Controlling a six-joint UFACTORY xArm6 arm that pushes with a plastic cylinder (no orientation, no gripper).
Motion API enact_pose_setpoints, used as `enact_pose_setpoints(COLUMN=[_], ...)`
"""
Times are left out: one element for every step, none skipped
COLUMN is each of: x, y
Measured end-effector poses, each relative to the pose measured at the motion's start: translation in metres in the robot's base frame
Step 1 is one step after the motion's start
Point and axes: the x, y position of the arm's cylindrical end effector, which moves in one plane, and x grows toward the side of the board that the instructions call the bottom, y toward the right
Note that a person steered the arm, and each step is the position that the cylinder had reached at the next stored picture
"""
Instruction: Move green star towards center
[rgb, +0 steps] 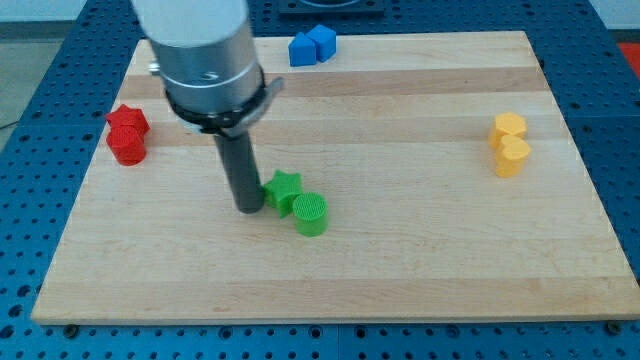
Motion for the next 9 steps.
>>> enact_pose_setpoints(x=[-0.026, -0.05, -0.002, 0.018, -0.041, -0.105, -0.092, -0.054, -0.094], y=[0.028, 0.028, 0.021, 0.053, 0.078, 0.078, 0.078, 0.058, 0.043])
